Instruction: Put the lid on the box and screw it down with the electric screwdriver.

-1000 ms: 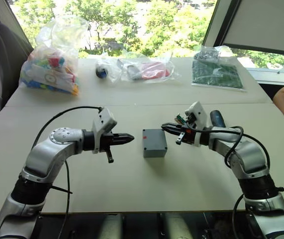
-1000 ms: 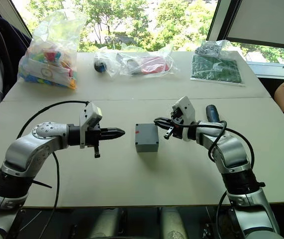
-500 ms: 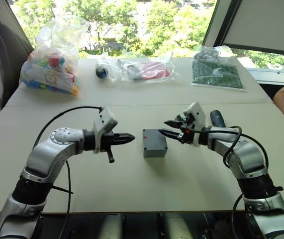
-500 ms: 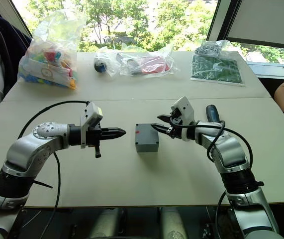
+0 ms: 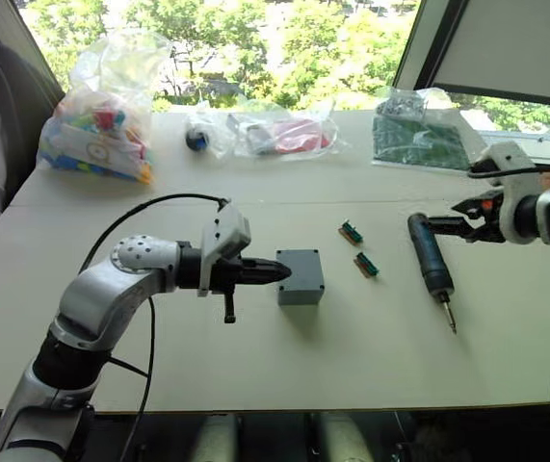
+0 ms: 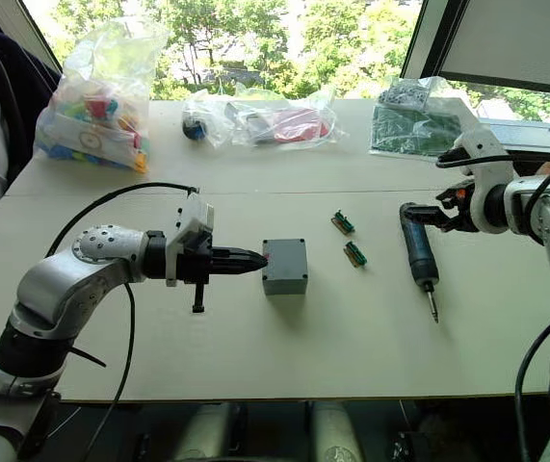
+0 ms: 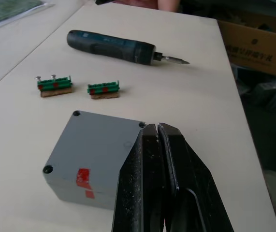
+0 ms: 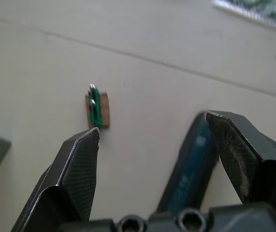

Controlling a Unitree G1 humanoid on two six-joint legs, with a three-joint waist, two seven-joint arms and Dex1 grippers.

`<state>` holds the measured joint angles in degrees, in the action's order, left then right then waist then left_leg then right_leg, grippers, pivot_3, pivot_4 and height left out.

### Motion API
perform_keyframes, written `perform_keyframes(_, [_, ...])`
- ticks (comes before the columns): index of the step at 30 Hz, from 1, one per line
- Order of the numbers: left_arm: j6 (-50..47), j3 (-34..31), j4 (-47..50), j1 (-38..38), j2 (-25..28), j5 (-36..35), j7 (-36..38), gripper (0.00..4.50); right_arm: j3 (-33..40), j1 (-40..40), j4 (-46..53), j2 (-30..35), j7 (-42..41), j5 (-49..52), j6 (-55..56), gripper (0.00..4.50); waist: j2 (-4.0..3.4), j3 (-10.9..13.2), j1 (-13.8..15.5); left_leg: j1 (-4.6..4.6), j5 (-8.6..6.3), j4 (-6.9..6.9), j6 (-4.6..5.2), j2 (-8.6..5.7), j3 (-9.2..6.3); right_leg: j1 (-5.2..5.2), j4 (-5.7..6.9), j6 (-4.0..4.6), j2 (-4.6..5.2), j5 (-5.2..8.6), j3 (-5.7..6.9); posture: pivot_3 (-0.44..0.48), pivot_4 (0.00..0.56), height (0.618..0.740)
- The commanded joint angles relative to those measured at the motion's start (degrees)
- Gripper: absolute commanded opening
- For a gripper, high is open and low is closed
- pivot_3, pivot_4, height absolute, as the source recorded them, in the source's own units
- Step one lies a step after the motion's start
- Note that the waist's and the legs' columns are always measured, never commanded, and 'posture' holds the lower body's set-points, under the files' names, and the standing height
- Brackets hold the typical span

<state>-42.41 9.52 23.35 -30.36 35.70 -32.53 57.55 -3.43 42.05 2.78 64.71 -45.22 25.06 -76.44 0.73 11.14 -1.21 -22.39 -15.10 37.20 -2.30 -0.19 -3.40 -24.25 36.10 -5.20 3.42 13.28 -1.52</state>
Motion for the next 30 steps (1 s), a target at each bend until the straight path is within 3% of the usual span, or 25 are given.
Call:
perform_keyframes(1, [2.98, 1.71, 1.09, -1.83, -1.42, 1.05, 0.34, 0.0, -4.74, 2.37, -5.63, 2.95, -2.68, -2.73, 1.04, 3.71, 0.0, 0.0, 0.03, 0.0, 0.0, 0.02, 0.0, 0.0, 0.0, 0.0, 0.01, 0.0, 0.0, 0.0, 0.0, 0.0, 0.15, 0.74])
perform_keyframes(9, [4.77, 2.34, 1.27, 0.55, -5.42, 2.43, -3.98, 0.0, -8.08, 1.7, -11.07, -0.13, -5.63, -1.83, -2.09, 3.71, 0.0, 0.0, 0.21, -0.04, 0.0, 0.02, 0.0, 0.0, 0.01, -0.03, 0.01, -0.26, -0.01, -0.13, -0.03, 0.0, 0.15, 0.74])
perform_keyframes(20, [4.78, 3.02, 3.64, 4.34, -7.37, 2.96, -8.02, 0.0, -20.57, 13.08, -26.61, -6.03, -11.63, -8.45, 1.08, 3.71, 0.0, 0.0, 0.11, -0.03, 0.0, 0.09, 0.0, -0.01, 0.02, -0.02, 0.03, -0.23, -0.03, -0.14, -0.04, 0.0, 0.15, 0.74])
perform_keyframes(27, [4.61, 2.93, 4.92, 6.26, -8.34, 3.16, -10.73, 0.0, -30.36, 17.43, -31.59, -7.41, -20.07, -13.09, 3.13, 3.71, 0.0, 0.0, 0.21, -0.06, 0.0, 0.1, -0.01, -0.02, 0.01, -0.02, 0.0, -0.24, -0.01, -0.14, -0.04, 0.0, 0.15, 0.74])
perform_keyframes(30, [4.56, 3.01, 5.18, 6.74, -8.95, 3.28, -11.84, 0.0, -32.57, 18.11, -34.18, -8.65, -21.55, -15.59, 5.12, 3.15, 0.0, 0.0, 0.2, -0.05, 0.01, 0.11, -0.01, -0.02, 0.01, -0.02, 0.02, -0.23, -0.01, -0.15, -0.04, 0.0, 0.15, 0.74])
